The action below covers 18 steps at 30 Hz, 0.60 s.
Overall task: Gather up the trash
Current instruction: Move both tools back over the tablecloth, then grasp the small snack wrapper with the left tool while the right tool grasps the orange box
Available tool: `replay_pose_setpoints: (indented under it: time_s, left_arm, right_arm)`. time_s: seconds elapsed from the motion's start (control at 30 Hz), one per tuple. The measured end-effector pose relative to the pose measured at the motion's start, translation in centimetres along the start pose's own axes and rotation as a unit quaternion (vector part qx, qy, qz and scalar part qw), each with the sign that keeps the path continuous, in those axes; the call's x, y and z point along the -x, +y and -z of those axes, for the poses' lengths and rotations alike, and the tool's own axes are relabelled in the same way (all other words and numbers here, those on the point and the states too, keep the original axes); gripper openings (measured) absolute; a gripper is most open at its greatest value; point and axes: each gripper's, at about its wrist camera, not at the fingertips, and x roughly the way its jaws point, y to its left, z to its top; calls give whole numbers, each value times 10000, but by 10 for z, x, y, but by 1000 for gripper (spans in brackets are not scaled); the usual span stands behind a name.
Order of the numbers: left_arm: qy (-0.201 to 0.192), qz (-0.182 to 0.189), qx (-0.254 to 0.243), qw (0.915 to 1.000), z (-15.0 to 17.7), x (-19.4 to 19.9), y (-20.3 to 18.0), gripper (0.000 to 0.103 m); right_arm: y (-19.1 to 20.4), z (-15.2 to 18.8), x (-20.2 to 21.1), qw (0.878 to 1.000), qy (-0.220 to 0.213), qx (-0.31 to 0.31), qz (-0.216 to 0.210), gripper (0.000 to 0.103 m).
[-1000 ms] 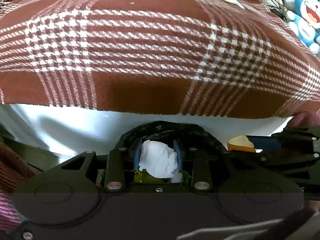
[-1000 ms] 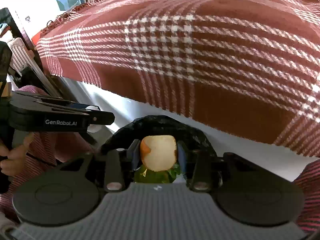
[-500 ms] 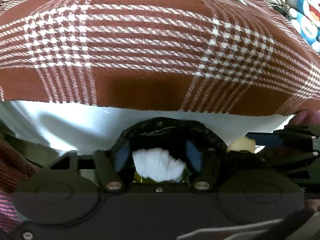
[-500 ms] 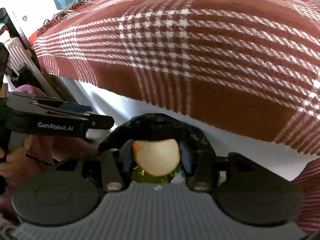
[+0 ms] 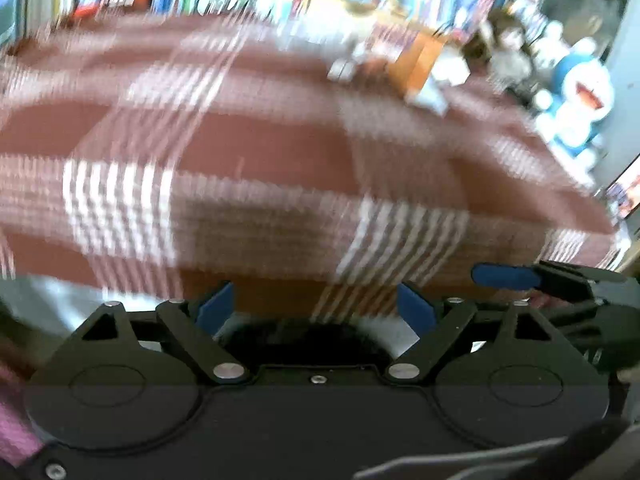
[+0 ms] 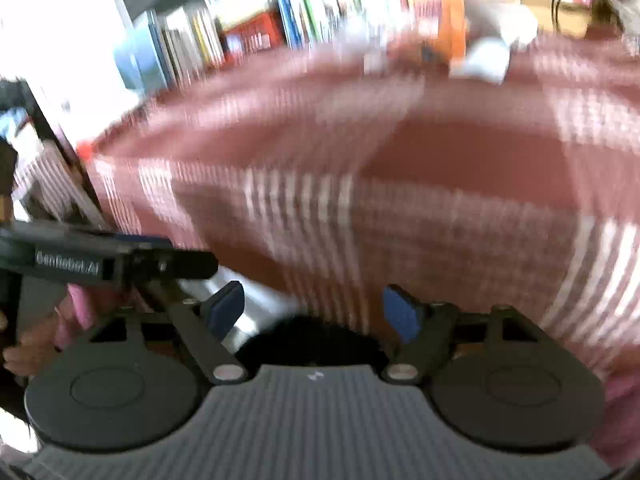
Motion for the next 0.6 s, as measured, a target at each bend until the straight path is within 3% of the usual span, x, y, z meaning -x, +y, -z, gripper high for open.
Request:
replay_pose_setpoints:
  time_s: [0.1, 0.2, 0.27, 0.33, 0.43, 0.53, 0.6]
  left_arm:
    - [-420, 42, -263, 9988, -25, 9, -9, 90]
    - [-698, -67, -365, 9969, -52, 7, -17, 90]
    - [-982, 72, -385, 9944, -69, 3, -20, 91]
    - [-1153, 121, -408, 9924, -85, -6, -22, 93]
    - [-1230, 135, -364, 9916, -114, -32, -30, 93]
    - [-1286, 242, -273, 9910, -146, -63, -38, 90]
    - [-1169, 283, -12, 9927, -169, -88, -39, 80]
  right_arm:
    - [-8, -29, 17, 9991, -327, -74, -249, 88]
    - [-15, -55, 27, 9977, -662, -133, -80, 90]
    - [-24, -72, 30, 9963, -815, -266, 27, 90]
    - [-32, -88, 31, 9944, -982, -127, 380, 90]
    - [-50, -109, 23, 9894, -1183, -66, 837, 90]
    - [-75, -136, 11, 9866, -1319, -470, 841, 90]
    - [-93, -154, -1, 9833, -1374, -924, 759, 89]
